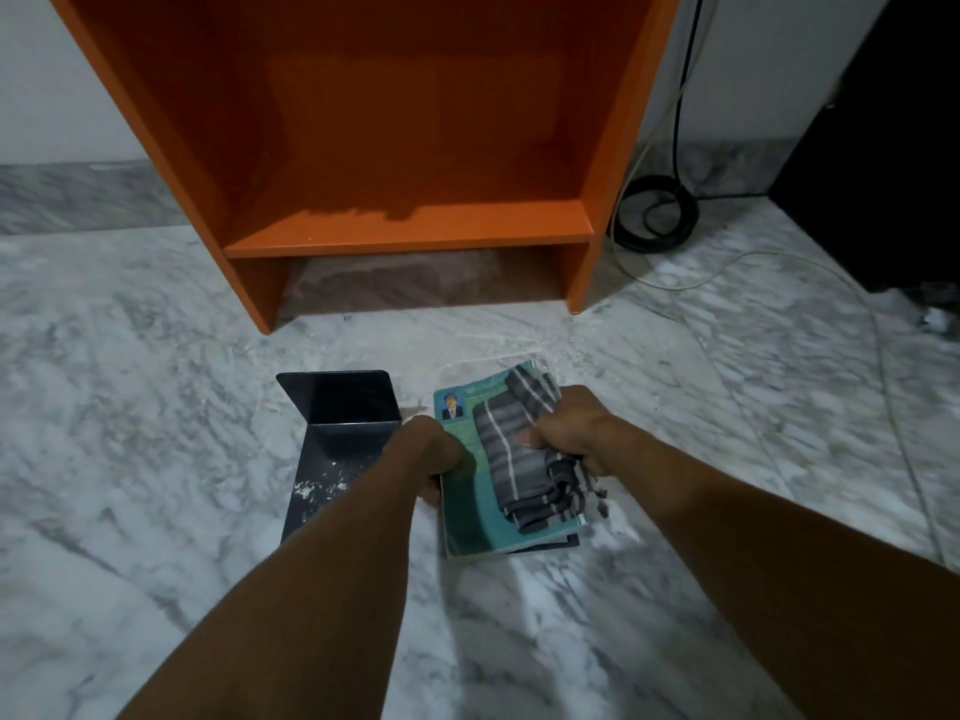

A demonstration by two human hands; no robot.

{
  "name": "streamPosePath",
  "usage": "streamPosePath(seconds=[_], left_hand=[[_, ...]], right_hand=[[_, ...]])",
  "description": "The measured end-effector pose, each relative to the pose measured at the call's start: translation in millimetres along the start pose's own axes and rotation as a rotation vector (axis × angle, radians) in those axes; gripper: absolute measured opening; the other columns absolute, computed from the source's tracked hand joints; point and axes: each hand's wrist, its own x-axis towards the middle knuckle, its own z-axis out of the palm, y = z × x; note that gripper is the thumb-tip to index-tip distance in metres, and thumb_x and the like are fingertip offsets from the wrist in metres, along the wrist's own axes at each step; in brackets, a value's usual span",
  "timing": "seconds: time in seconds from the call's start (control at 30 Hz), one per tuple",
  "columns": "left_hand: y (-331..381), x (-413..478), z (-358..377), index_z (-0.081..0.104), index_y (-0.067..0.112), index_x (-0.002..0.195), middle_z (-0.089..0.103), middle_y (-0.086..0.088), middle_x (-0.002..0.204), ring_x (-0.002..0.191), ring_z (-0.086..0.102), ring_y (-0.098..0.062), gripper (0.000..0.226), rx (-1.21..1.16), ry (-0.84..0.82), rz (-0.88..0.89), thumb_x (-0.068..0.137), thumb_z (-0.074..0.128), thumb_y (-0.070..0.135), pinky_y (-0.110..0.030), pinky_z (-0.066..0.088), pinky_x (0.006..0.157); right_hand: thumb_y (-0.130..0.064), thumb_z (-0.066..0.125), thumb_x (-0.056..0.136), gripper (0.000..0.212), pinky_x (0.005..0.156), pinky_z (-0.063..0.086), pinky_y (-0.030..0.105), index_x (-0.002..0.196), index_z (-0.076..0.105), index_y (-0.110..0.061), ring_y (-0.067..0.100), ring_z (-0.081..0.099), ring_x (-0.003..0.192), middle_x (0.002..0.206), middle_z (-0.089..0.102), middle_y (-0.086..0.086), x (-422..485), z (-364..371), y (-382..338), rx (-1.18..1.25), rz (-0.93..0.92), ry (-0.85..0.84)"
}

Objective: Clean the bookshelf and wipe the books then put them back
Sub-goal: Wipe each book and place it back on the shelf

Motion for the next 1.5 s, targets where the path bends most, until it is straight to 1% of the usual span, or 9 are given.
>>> streamPosePath(seconds=[0.2, 0.47, 0.57, 0.7, 0.87, 1.07, 1.23, 1.4, 1.5], left_hand=[[21, -36, -26, 0.058, 0.006, 0.108, 0.065, -0.017, 0.104, 0.091, 0.065, -0.032, 0.047, -0.508, -0.028, 0.164, 0.091, 0.060, 0.050, -0.046, 0.055, 0.087], [67, -98, -70, 0.057, 0.006, 0.111, 0.062, -0.019, 0.105, 0.095, 0.060, -0.031, 0.020, -0.913, -0.003, 0.549, 0.103, 0.045, 0.019, -0.046, 0.052, 0.089], [74, -111, -74, 0.055, 0.000, 0.125, 0.063, -0.023, 0.121, 0.110, 0.062, -0.041, 0.034, -0.880, 0.054, 0.576, 0.104, 0.047, 0.025, -0.057, 0.051, 0.093], [80, -119, -88, 0.060, -0.001, 0.123, 0.064, -0.021, 0.126, 0.112, 0.063, -0.040, 0.041, -0.890, 0.048, 0.557, 0.098, 0.056, 0.031, -0.062, 0.050, 0.092], [91, -129, -95, 0.057, 0.001, 0.126, 0.063, -0.015, 0.127, 0.112, 0.062, -0.039, 0.036, -0.946, 0.012, 0.602, 0.102, 0.050, 0.027, -0.057, 0.049, 0.098], [96, -135, -101, 0.063, 0.003, 0.098, 0.067, -0.020, 0.105, 0.089, 0.065, -0.035, 0.024, -0.961, 0.037, 0.670, 0.101, 0.050, 0.022, -0.057, 0.052, 0.088], [78, -132, -110, 0.059, 0.003, 0.096, 0.065, -0.014, 0.097, 0.091, 0.062, -0.032, 0.017, -0.935, 0.097, 0.695, 0.100, 0.050, 0.018, -0.056, 0.050, 0.093], [77, -138, -108, 0.054, 0.005, 0.106, 0.064, -0.011, 0.088, 0.082, 0.062, -0.026, 0.023, -0.972, -0.031, 0.683, 0.104, 0.039, 0.022, -0.042, 0.053, 0.079], [85, -147, -100, 0.059, 0.004, 0.099, 0.065, -0.011, 0.083, 0.076, 0.063, -0.025, 0.028, -0.936, -0.066, 0.696, 0.104, 0.037, 0.021, -0.040, 0.053, 0.077]], right_hand=[[-0.001, 0.077, 0.078, 0.030, 0.085, 0.056, 0.048, 0.106, 0.069, -0.007, 0.033, 0.071, 0.090, 0.100, 0.074, 0.014, -33, -51, -16, 0.359, -0.118, -0.138], [-0.001, 0.071, 0.084, 0.032, 0.080, 0.057, 0.042, 0.114, 0.064, -0.008, 0.030, 0.071, 0.095, 0.106, 0.073, 0.014, -84, -81, -40, 0.358, -0.252, -0.272], [-0.001, 0.071, 0.083, 0.027, 0.085, 0.056, 0.045, 0.107, 0.062, -0.010, 0.032, 0.068, 0.095, 0.104, 0.070, 0.016, -102, -95, -61, 0.132, -0.359, -0.095], [0.002, 0.067, 0.085, 0.022, 0.059, 0.047, 0.010, 0.102, 0.059, -0.011, 0.014, 0.059, 0.074, 0.083, 0.062, 0.003, -134, -129, -108, -0.161, -0.676, 0.279], [-0.001, 0.061, 0.079, 0.032, 0.065, 0.043, 0.022, 0.096, 0.060, -0.028, 0.018, 0.060, 0.083, 0.086, 0.062, -0.005, -146, -143, -157, -0.146, -0.936, 0.751], [-0.029, 0.031, 0.092, 0.045, 0.105, 0.040, 0.038, 0.130, 0.056, -0.026, 0.023, 0.048, 0.128, 0.139, 0.051, 0.006, -148, -28, -50, -0.635, -1.255, 0.377], [-0.021, 0.074, 0.069, 0.032, 0.063, 0.054, 0.022, 0.097, 0.065, -0.034, 0.007, 0.066, 0.083, 0.098, 0.067, -0.014, -163, -22, 1, -0.776, -1.376, -0.082], [-0.002, 0.070, 0.069, 0.049, 0.090, 0.053, 0.036, 0.117, 0.067, -0.012, 0.021, 0.065, 0.104, 0.115, 0.070, 0.007, -157, -69, -95, -0.245, -1.334, 0.607], [0.009, 0.061, 0.074, 0.063, 0.105, 0.042, 0.043, 0.130, 0.059, -0.020, 0.027, 0.050, 0.127, 0.138, 0.055, 0.006, -144, -57, -116, -0.314, -1.168, 0.639]])
